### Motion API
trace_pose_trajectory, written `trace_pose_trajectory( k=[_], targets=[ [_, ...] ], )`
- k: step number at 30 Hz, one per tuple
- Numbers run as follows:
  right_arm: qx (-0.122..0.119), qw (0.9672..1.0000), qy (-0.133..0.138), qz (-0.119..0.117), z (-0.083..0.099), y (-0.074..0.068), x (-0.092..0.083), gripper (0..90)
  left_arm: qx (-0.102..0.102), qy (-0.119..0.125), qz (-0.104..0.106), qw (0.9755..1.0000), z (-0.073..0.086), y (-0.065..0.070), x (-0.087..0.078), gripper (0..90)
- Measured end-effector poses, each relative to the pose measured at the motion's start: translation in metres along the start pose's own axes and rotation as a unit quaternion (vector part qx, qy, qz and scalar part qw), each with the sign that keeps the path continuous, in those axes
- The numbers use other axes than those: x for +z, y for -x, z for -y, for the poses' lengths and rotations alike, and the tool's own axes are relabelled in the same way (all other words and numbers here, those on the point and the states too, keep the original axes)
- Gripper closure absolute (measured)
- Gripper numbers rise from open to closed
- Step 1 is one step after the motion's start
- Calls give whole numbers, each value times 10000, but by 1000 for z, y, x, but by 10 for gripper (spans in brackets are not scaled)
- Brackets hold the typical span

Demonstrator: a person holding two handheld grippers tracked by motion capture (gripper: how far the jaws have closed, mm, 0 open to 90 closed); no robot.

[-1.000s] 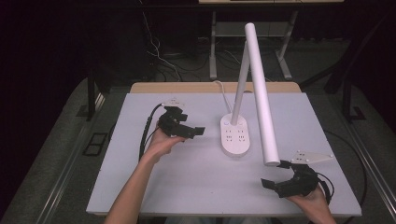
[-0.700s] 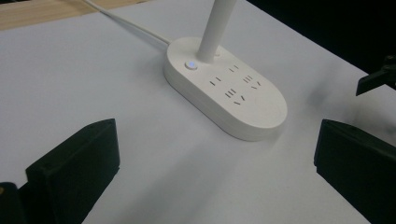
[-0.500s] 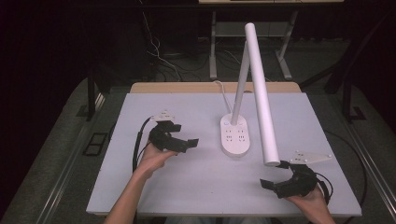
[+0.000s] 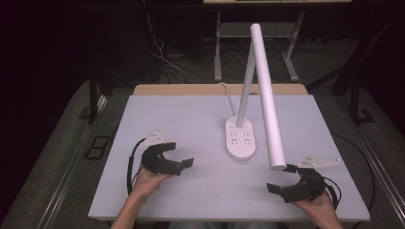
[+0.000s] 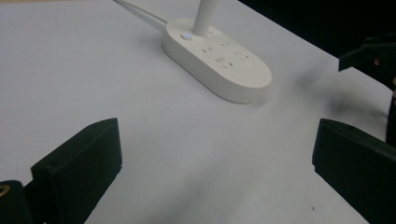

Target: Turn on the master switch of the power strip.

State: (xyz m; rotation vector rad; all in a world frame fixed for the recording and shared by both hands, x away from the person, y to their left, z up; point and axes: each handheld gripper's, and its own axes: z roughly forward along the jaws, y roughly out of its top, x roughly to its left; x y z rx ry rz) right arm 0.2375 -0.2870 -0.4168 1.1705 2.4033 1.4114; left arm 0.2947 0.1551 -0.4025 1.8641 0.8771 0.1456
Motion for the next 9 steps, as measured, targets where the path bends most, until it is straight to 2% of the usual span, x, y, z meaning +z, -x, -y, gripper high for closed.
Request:
trace_pose_trajectory(
  k=[9],
  targets=[
    [19,10000,55,17,2,0,-1,1,-74,25,-1,10000,23,7,-14,5]
  ],
)
